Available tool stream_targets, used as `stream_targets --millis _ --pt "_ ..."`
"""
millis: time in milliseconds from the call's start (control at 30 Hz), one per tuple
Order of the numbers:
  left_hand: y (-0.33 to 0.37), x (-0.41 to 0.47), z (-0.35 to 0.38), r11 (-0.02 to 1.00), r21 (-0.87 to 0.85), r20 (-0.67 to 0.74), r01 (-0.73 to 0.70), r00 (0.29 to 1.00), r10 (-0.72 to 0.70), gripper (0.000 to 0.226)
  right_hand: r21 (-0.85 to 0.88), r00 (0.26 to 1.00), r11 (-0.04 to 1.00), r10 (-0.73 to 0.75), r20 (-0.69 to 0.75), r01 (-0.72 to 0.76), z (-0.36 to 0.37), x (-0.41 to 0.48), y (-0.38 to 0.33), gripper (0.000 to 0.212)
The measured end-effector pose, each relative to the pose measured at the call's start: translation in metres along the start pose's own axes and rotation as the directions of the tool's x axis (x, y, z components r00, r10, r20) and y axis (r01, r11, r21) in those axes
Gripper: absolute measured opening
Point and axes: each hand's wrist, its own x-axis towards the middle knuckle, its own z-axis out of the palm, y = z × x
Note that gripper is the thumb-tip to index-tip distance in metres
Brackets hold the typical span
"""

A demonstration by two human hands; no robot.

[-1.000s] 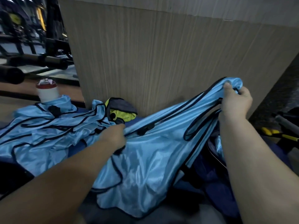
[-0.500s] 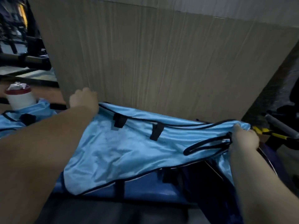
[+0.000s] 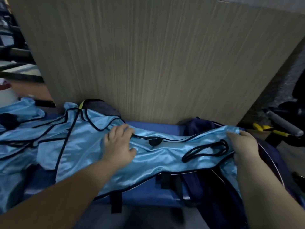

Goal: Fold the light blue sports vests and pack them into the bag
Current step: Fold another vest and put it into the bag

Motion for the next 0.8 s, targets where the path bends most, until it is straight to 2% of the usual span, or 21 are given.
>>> stream_targets --millis 67,167,300,400,433,533,567,600,700,733,800 --pt "-0.005 -0.018 0.006 0.998 -0.025 0.098 -0.051 0.994 0.053 0.063 -0.013 0.999 1.0 -0.022 0.031 0.022 -0.001 -0.004 -0.012 0.008" --pt "-0.023 -0.021 0.016 0.999 0.043 0.259 0.016 0.966 -0.026 0.06 -0.052 0.998 0.999 0.0 0.07 0.004 -0.004 0.003 -0.036 0.014" --pt "-0.036 0.003 0.016 0.992 0.103 0.216 0.074 0.972 -0.095 0.06 -0.139 0.995 0.987 -0.078 0.07 0.087 -0.001 0.015 -0.056 0.012" --pt "-0.045 0.032 0.008 0.984 0.156 0.118 0.081 0.988 -0.1 0.043 -0.098 0.993 0.988 -0.111 0.042 0.115 0.01 0.025 -0.061 0.012" --pt "-0.049 0.041 0.006 0.979 0.187 0.091 0.081 0.991 -0.1 0.041 -0.064 0.996 0.994 -0.085 0.036 0.087 0.014 0.032 -0.062 0.012" --pt "-0.064 0.069 0.003 0.963 0.257 0.103 0.078 0.989 -0.107 0.045 0.123 0.994 0.988 0.088 0.068 -0.096 0.028 0.051 -0.06 0.047" --pt "-0.069 0.077 0.003 0.959 0.273 0.121 0.079 0.986 -0.116 0.049 0.146 0.989 0.981 0.115 0.093 -0.127 0.03 0.053 -0.06 0.051" --pt "-0.073 0.085 0.002 0.952 0.297 0.136 0.077 0.983 -0.122 0.054 0.118 0.987 0.985 0.114 0.11 -0.127 0.033 0.058 -0.058 0.051" --pt "-0.077 0.104 0.001 0.924 0.378 0.131 0.063 0.984 -0.121 0.064 -0.004 0.996 1.0 0.002 0.086 -0.001 0.045 0.062 -0.053 0.043" --pt "-0.076 0.108 0.001 0.919 0.385 0.11 0.079 0.985 -0.131 0.064 -0.056 0.995 0.998 -0.029 0.097 0.035 0.049 0.065 -0.049 0.046" --pt "-0.07 0.115 0.003 0.923 0.356 0.068 0.145 0.981 -0.18 0.06 -0.063 0.984 0.996 -0.053 0.17 0.065 0.059 0.069 -0.042 0.066"
